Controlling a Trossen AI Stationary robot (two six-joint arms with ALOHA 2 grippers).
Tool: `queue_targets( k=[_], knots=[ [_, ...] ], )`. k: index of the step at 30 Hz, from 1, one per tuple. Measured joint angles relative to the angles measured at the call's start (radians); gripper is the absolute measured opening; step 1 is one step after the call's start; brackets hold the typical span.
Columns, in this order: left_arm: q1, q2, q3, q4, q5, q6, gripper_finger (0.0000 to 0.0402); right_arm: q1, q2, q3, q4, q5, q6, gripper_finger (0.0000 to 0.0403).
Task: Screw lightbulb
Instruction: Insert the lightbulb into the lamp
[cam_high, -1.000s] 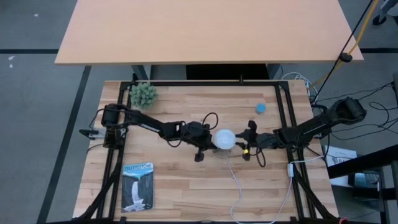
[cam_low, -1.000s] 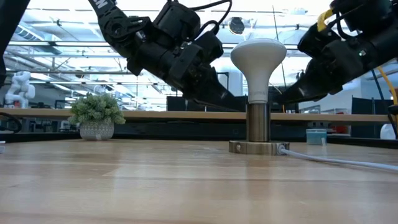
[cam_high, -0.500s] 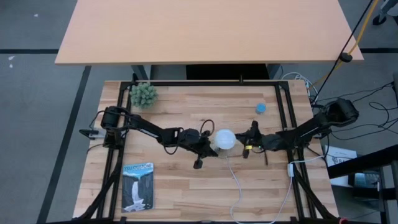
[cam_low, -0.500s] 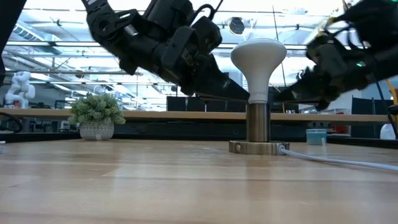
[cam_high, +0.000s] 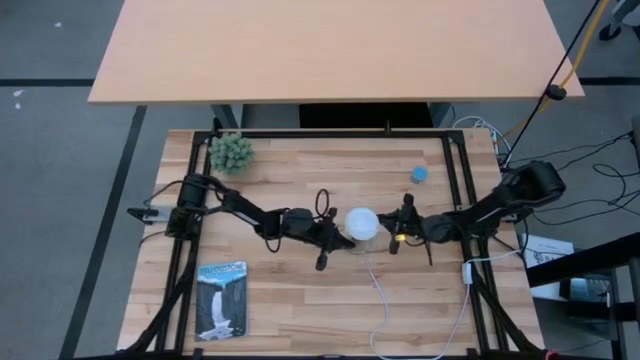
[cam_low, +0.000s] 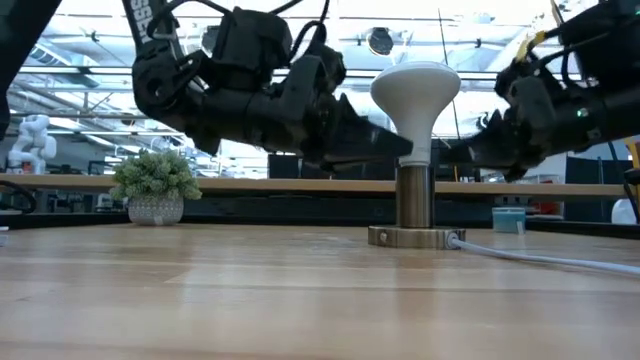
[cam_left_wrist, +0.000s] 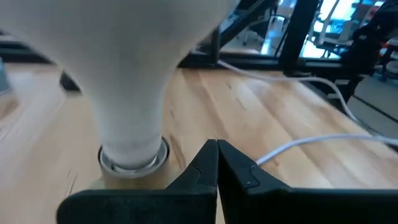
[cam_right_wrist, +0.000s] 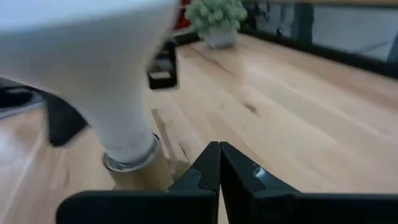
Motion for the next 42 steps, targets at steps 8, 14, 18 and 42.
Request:
queue_targets(
  k=[8, 14, 18, 42],
  knots=[
    [0.017, -0.002, 0.007, -0.001, 0.008, 0.015, 0.0, -0.035, 0.068, 0.091, -0.028, -0.053, -0.05, 0.0],
    [0.037, -0.002, 0.012, -0.007, 0.008, 0.015, 0.0, -0.067, 0.091, 0.142, -0.113, -0.104, -0.057, 0.0],
    [0.047, -0.002, 0.024, -0.023, 0.025, 0.016, 0.0, -0.079, 0.091, 0.157, -0.112, -0.13, -0.071, 0.0],
    [0.095, -0.003, 0.024, -0.09, 0.058, 0.014, 0.0, -0.038, 0.091, 0.16, -0.162, -0.191, -0.033, 0.0]
  ],
)
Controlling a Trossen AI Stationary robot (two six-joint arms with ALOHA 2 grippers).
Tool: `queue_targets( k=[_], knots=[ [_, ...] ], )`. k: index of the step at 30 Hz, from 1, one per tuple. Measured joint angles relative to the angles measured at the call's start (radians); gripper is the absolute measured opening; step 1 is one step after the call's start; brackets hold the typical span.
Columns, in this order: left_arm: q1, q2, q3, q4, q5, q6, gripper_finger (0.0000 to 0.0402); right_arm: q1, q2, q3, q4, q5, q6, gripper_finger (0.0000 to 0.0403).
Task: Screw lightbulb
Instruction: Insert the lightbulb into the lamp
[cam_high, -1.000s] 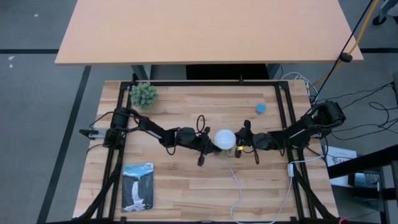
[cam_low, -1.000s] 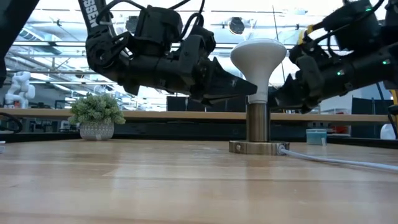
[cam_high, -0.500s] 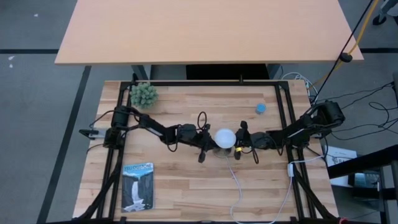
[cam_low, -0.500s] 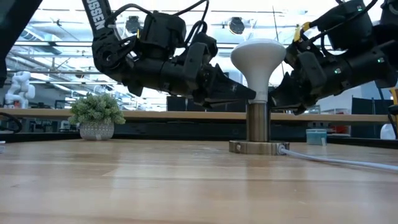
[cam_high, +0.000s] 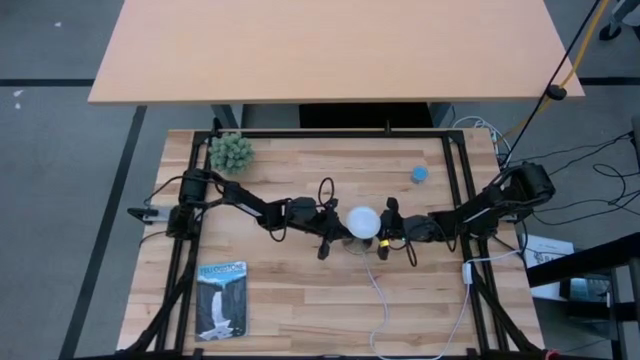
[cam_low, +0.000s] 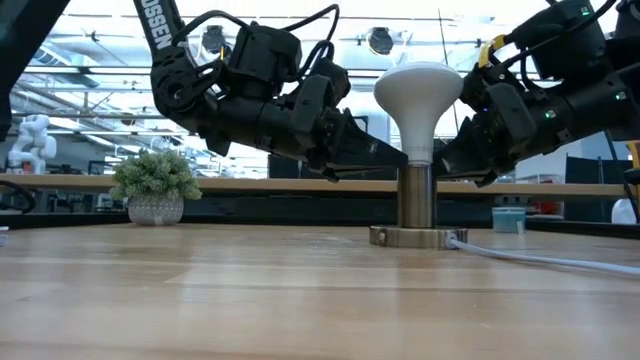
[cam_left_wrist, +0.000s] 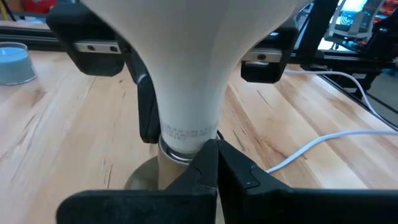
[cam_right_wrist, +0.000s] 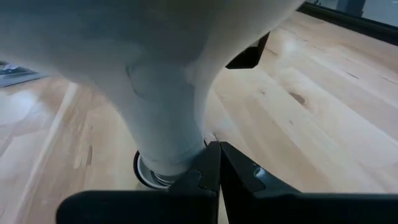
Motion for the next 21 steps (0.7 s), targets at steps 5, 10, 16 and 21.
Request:
queue_targets(
  k=[5, 10, 16, 21],
  knots=[
    [0.001, 0.0, 0.0, -0.001, 0.005, 0.0, 0.0, 0.002, -0.01, 0.0, -0.008, 0.031, 0.0, 0.0],
    [0.002, 0.0, 0.0, -0.001, 0.003, -0.001, 0.0, 0.008, -0.01, 0.0, -0.009, 0.044, 0.003, 0.0],
    [0.002, 0.0, 0.0, -0.001, 0.003, -0.001, 0.0, 0.024, -0.01, 0.0, -0.009, 0.111, -0.004, 0.0],
    [0.008, 0.0, 0.0, -0.001, 0.005, -0.001, 0.0, 0.045, -0.01, 0.0, -0.013, 0.124, -0.004, 0.0]
  ],
)
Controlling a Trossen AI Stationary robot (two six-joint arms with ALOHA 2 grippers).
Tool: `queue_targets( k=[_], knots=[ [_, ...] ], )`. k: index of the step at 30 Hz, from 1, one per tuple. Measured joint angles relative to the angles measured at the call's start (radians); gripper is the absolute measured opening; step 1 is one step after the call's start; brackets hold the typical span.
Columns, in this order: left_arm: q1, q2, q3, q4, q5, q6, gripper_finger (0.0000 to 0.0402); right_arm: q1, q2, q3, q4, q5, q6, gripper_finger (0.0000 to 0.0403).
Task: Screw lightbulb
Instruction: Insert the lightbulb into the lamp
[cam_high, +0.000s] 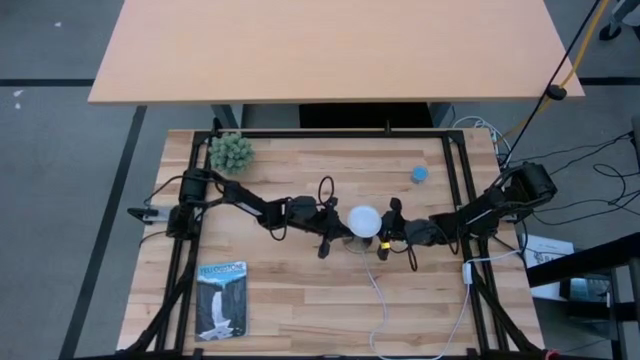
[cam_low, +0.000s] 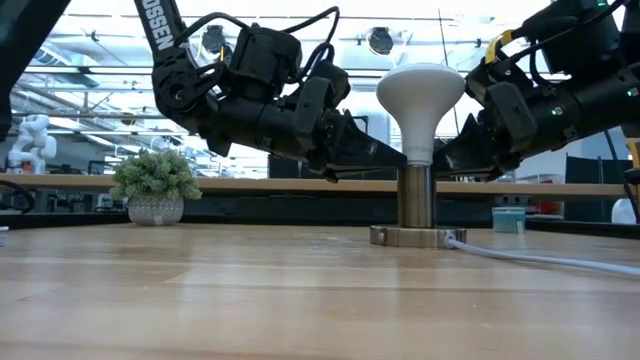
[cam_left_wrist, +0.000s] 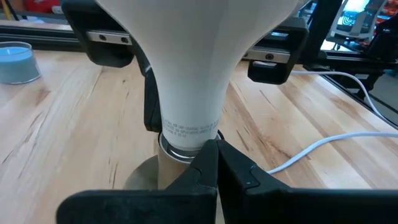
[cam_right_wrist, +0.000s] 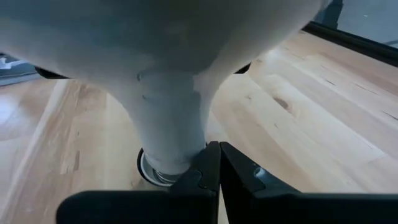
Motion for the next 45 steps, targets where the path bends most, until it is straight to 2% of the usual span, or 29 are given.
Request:
queue_targets(
  k=[7, 15, 21, 25, 31, 35, 37, 42, 45],
  knots=[
    [0.02, 0.0, 0.0, 0.0, 0.038, -0.012, 0.0, 0.039, -0.013, 0.0, -0.023, 0.057, 0.006, 0.0],
    [0.041, 0.0, 0.0, 0.0, 0.073, -0.054, 0.0, 0.084, -0.136, 0.0, -0.129, 0.076, 0.013, 0.0],
    [0.041, 0.0, -0.001, 0.004, 0.073, -0.057, 0.0, 0.084, -0.186, 0.0, -0.282, 0.128, 0.16, 0.0],
    [0.041, -0.001, -0.001, 0.004, 0.072, -0.061, 0.0, 0.088, -0.192, 0.0, -0.332, 0.128, 0.19, 0.0],
    [0.068, -0.064, -0.002, -0.048, 0.068, -0.056, 0.0, 0.088, -0.236, 0.0, -0.372, 0.128, 0.186, 0.0],
    [0.103, -0.144, -0.002, -0.18, 0.065, -0.051, 0.0, 0.088, -0.295, 0.0, -0.443, 0.122, 0.204, 0.0],
    [0.118, -0.183, -0.002, -0.256, 0.051, -0.051, 0.0, 0.088, -0.321, 0.0, -0.463, 0.12, 0.214, 0.0],
    [0.139, -0.224, -0.002, -0.381, -0.065, -0.035, 0.0, 0.103, -0.36, 0.0, -0.477, 0.12, 0.214, 0.0],
    [0.131, -0.241, -0.002, -0.445, -0.13, -0.075, 0.0, 0.125, -0.374, 0.0, -0.484, 0.12, 0.214, 0.0]
  ],
)
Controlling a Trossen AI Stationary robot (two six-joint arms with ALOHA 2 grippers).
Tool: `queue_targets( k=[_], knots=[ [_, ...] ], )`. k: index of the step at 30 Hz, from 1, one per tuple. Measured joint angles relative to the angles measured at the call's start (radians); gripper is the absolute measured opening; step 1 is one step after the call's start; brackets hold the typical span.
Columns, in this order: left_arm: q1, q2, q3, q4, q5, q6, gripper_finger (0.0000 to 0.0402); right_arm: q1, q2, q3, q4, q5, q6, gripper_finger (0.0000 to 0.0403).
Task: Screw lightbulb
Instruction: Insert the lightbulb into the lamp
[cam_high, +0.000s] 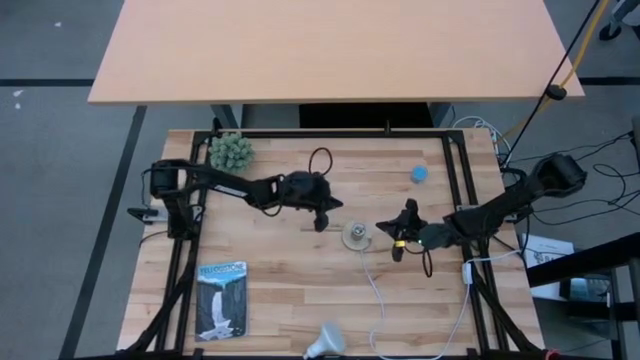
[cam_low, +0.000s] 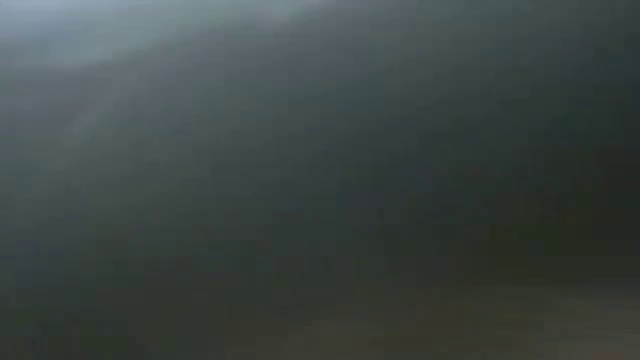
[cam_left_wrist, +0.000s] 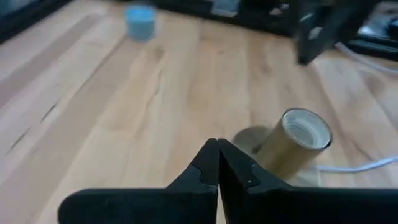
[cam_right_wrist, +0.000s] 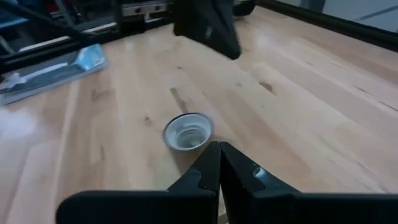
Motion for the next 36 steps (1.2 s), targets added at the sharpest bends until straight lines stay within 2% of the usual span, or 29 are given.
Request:
queue_targets(
  k=[5, 9, 11, 14, 19, 24, 30, 33, 36],
  knots=[
    [-0.044, -0.118, 0.0, -0.28, -0.179, -0.096, 0.0, 0.051, -0.026, 0.0, -0.078, 0.0, 0.044, 0.0],
    [-0.144, -0.266, 0.002, -0.508, -0.372, -0.233, 0.0, 0.075, -0.042, 0.0, -0.204, 0.007, 0.13, 0.0],
    [-0.192, -0.314, 0.002, -0.557, -0.425, -0.312, 0.0, 0.075, -0.042, 0.0, -0.236, 0.008, 0.155, 0.0],
    [-0.238, -0.344, 0.002, -0.529, -0.435, -0.378, 0.0, 0.075, -0.042, 0.0, -0.261, 0.012, 0.156, 0.0],
    [-0.283, -0.34, 0.002, -0.499, -0.426, -0.399, 0.0011, 0.075, -0.042, 0.0, -0.277, 0.061, 0.138, 0.0],
    [-0.31, -0.303, 0.002, -0.503, -0.478, -0.425, 0.0074, 0.075, -0.041, 0.0, -0.284, 0.063, 0.13, 0.0],
    [-0.334, -0.265, 0.002, -0.466, -0.464, -0.405, 0.0166, 0.075, -0.041, 0.0, -0.284, 0.066, 0.13, 0.0],
    [-0.363, -0.267, 0.002, -0.473, -0.408, -0.455, 0.0187, 0.075, -0.041, 0.0, -0.284, 0.066, 0.13, 0.0],
    [-0.42, -0.266, 0.004, -0.496, -0.403, -0.53, 0.019, 0.075, -0.041, 0.0, -0.284, 0.066, 0.13, 0.0]
  ],
)
